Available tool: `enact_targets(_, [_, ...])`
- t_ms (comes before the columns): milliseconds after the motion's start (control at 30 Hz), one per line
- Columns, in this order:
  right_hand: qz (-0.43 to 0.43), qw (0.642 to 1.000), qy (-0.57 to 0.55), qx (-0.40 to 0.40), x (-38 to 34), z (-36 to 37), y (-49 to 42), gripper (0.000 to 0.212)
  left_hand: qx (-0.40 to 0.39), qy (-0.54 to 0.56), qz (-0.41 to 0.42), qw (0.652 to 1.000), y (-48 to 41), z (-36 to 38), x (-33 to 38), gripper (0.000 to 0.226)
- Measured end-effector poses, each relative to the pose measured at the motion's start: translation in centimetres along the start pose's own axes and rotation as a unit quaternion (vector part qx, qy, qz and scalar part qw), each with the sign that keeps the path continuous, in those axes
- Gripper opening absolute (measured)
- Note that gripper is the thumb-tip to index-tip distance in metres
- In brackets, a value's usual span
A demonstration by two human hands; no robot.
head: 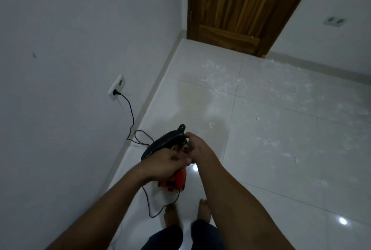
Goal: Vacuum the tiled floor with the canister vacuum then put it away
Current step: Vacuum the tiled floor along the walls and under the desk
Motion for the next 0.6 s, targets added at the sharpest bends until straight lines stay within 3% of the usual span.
enact_targets(67, [0.028, 0.999, 0.008, 0.024, 0.9, -0.3, -1.2, 0.022, 0.066, -0.022, 0.009, 0.998, 1.3, -1.7, 0.7, 0.043])
enact_targets(133, [0.044, 0.998, -0.009, 0.037, 1.4, -0.4, -1.4, 0.028, 0.231, -0.063, 0.02, 0.971, 1.7, -3.6, 1.4, 0.052])
enact_targets(167, [0.039, 0.998, -0.013, 0.044, 1.7, -0.5, -1.5, 0.025, 0.276, -0.089, 0.009, 0.957, 1.5, -4.0, 1.5, 0.052])
enact_targets(200, [0.036, 0.999, -0.018, 0.035, 2.0, -0.5, -1.5, 0.024, 0.271, -0.1, -0.013, 0.957, 0.7, -3.9, 1.1, 0.052])
enact_targets(300, [0.027, 0.999, 0.006, 0.03, 2.9, -1.0, -2.1, 0.029, 0.12, -0.036, -0.082, 0.989, -3.0, -1.4, -2.0, 0.052])
enact_targets(400, [0.028, 0.999, 0.025, 0.017, 3.5, -2.0, -2.5, 0.027, 0.012, 0.035, -0.088, 0.995, -4.9, 2.1, -4.1, 0.039])
enact_targets(600, [0.009, 0.999, 0.002, 0.035, 4.6, -3.6, -4.6, 0.023, 0.02, 0.028, -0.045, 0.998, -7.0, 6.5, -6.6, 0.028])
Point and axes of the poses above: each hand's wrist, its own y-axis away from the middle knuckle, its own z-axis out of the palm, x = y × z, the point moved 4 cm from there along -y, towards the middle knuckle, and after that the axes turned 2 degrees about -z, right-handed, at the moved point
